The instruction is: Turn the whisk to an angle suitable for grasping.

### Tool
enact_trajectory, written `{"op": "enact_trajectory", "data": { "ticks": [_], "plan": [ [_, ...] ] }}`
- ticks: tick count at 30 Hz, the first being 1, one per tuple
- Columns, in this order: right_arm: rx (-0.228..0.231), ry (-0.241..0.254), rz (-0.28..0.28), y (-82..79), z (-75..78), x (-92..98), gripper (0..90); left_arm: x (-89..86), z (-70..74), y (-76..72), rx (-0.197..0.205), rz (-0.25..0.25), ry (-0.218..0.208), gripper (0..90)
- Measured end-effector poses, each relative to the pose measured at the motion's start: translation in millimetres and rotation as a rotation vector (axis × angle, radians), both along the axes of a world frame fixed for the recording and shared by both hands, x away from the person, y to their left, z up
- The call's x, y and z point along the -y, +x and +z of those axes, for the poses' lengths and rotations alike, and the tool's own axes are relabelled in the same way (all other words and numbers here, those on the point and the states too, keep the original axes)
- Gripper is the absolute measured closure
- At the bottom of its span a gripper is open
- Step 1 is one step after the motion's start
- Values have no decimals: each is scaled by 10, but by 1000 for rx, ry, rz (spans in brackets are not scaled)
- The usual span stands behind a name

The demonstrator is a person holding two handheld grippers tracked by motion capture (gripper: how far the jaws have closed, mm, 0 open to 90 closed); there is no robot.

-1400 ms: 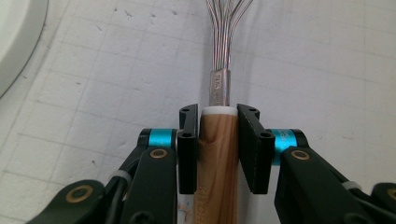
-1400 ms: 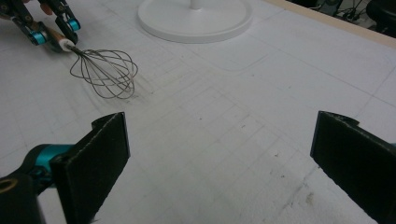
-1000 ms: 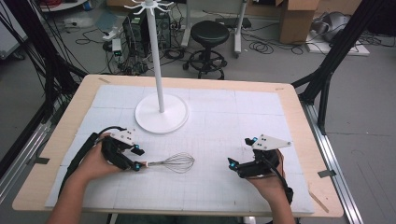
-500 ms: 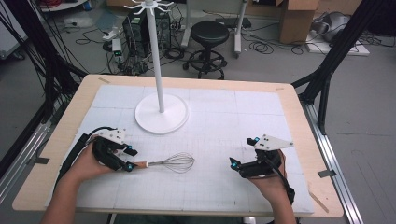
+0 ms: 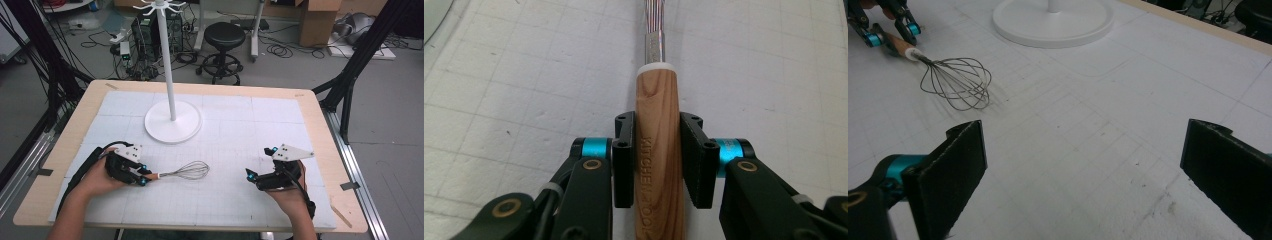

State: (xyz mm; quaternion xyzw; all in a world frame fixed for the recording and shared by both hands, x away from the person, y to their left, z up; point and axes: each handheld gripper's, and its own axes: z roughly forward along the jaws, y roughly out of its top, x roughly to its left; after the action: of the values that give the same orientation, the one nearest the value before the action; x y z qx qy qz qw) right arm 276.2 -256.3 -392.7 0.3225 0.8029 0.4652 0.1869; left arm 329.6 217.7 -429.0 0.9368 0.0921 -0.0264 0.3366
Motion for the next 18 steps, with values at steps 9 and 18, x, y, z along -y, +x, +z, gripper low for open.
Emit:
{"op": "enact_trajectory", "data": {
  "ticks": [9, 18],
  "plan": [
    [-2, -2, 1, 3, 5, -9, 33, 54, -11, 0, 12, -13, -16, 700],
    [9, 3, 2, 5, 30, -4, 33, 381, -15, 9, 28, -53, -20, 700]
  ]
}}
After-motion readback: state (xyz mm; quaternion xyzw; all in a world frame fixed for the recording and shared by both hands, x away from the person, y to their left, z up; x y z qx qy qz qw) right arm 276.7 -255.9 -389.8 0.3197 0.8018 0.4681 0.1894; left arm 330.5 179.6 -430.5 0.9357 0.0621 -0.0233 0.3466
